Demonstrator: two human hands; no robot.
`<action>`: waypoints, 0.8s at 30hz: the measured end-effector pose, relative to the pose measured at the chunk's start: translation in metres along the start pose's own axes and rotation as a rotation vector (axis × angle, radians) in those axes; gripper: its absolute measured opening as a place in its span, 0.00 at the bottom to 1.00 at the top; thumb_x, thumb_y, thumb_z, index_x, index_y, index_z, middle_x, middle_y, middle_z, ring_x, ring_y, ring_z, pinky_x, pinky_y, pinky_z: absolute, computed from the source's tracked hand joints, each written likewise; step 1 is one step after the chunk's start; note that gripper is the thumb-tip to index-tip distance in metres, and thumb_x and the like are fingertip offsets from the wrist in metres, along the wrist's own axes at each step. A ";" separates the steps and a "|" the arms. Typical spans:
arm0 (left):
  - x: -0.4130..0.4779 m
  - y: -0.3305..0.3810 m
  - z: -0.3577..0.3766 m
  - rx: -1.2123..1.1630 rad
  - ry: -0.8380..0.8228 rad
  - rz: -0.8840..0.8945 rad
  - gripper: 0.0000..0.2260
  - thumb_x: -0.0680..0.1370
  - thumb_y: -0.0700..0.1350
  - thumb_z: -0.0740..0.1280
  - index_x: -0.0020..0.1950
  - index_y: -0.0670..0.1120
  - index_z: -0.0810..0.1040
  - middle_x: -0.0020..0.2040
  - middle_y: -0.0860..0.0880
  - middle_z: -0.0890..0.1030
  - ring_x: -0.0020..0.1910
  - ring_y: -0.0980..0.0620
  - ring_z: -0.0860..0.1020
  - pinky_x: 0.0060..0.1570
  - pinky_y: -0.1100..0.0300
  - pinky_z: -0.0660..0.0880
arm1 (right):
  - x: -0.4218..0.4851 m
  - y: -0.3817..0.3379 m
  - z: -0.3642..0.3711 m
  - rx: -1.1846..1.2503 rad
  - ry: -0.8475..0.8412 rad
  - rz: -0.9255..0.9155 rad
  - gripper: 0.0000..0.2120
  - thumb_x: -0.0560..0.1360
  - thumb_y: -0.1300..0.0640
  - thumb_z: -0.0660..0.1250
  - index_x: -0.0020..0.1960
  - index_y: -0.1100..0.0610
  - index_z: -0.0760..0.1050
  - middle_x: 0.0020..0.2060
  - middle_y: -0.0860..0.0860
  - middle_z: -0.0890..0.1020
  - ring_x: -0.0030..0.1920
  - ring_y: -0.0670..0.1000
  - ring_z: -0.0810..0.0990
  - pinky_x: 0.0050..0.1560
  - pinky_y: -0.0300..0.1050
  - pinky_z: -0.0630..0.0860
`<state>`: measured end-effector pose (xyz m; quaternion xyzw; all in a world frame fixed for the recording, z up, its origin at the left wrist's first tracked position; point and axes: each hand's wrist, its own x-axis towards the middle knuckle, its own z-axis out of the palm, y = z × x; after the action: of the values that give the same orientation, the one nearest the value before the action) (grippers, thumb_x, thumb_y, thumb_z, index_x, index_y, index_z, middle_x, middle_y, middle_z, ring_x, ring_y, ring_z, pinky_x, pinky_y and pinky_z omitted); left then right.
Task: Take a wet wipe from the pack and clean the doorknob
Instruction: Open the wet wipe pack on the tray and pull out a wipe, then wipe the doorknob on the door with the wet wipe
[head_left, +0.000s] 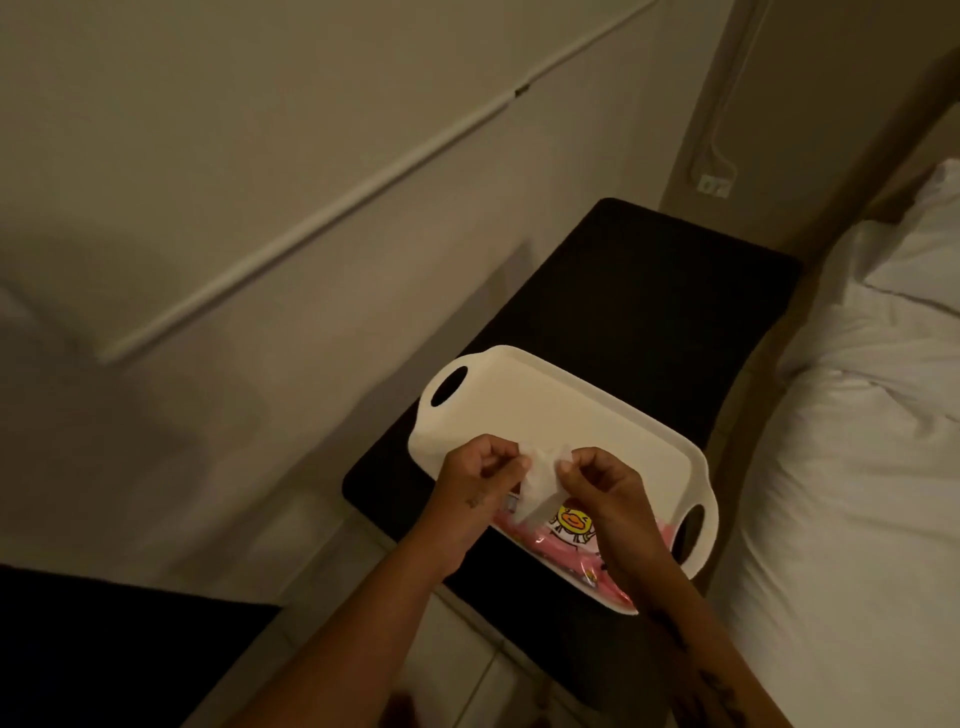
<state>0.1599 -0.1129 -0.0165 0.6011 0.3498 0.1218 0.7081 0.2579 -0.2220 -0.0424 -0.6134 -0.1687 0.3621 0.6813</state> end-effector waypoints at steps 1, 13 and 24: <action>-0.006 0.003 -0.004 -0.016 0.011 0.004 0.02 0.77 0.39 0.65 0.45 0.45 0.76 0.44 0.50 0.81 0.43 0.55 0.79 0.36 0.71 0.76 | 0.000 -0.001 0.006 -0.011 -0.010 -0.010 0.06 0.74 0.63 0.63 0.39 0.61 0.74 0.37 0.58 0.78 0.38 0.55 0.75 0.40 0.45 0.73; -0.075 0.018 -0.082 -0.088 0.196 0.228 0.09 0.76 0.34 0.64 0.47 0.47 0.79 0.41 0.52 0.82 0.35 0.63 0.81 0.31 0.75 0.72 | -0.020 -0.014 0.109 -0.121 -0.088 -0.088 0.05 0.74 0.64 0.63 0.39 0.61 0.73 0.35 0.52 0.81 0.37 0.48 0.80 0.39 0.39 0.77; -0.179 0.008 -0.187 -0.169 0.459 0.365 0.13 0.73 0.37 0.69 0.50 0.54 0.76 0.49 0.52 0.83 0.50 0.54 0.81 0.47 0.65 0.76 | -0.092 -0.002 0.247 -0.218 -0.177 -0.181 0.03 0.70 0.63 0.69 0.39 0.60 0.76 0.38 0.61 0.82 0.40 0.60 0.81 0.43 0.53 0.80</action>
<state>-0.0880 -0.0744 0.0476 0.5497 0.3752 0.4085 0.6247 0.0289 -0.1104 0.0260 -0.6316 -0.3211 0.3314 0.6231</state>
